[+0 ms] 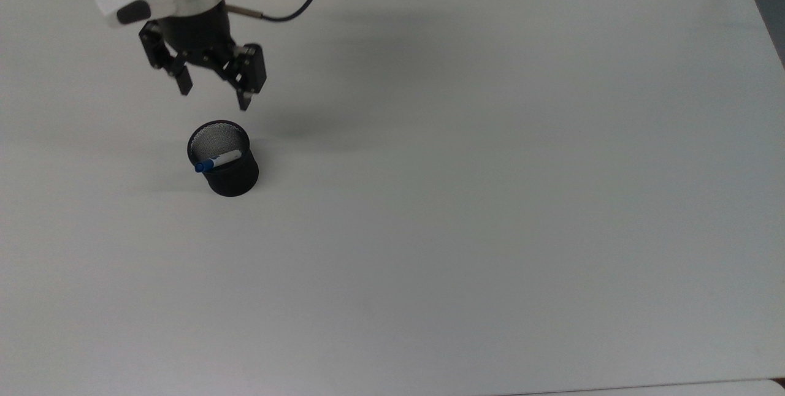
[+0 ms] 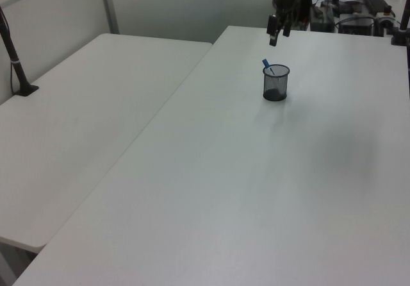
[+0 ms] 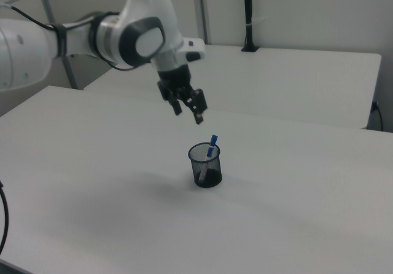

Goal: Remove the marker
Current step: 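Move the gripper over the black mesh cup and lower toward the marker, then close the gripper on the blue marker inside the cup, then lift the marker up out of the mesh cup, then carry the marker away from the cup and lower it to the table, then open the gripper to release the marker and raise it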

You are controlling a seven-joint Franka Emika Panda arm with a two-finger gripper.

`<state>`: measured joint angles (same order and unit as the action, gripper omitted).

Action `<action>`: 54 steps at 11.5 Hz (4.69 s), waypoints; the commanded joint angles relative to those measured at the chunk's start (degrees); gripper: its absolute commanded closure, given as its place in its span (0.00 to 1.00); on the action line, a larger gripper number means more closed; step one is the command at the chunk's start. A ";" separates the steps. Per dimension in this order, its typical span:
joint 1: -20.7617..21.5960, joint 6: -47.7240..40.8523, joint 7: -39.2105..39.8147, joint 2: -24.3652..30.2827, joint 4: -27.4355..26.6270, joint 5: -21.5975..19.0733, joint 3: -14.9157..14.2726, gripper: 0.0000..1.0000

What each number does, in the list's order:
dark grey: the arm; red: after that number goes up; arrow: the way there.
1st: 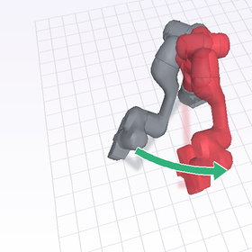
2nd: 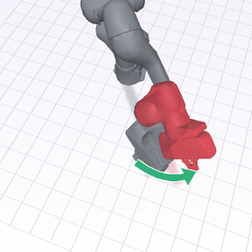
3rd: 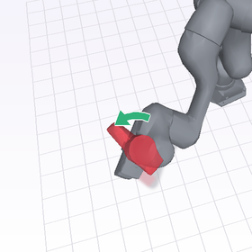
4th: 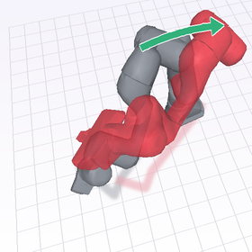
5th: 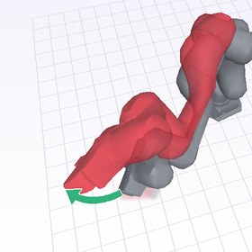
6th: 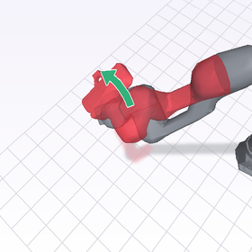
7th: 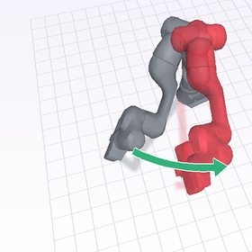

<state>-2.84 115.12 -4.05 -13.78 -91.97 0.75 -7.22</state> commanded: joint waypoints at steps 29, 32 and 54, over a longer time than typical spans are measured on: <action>-2.79 11.90 2.46 -1.35 7.07 -6.09 0.80 0.96; 1.59 0.93 2.47 -0.72 7.42 -6.81 0.81 0.95; 18.84 -21.51 2.99 -14.01 5.40 -1.56 0.37 0.15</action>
<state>15.57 93.84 -1.78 -31.89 -85.92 -4.23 -5.80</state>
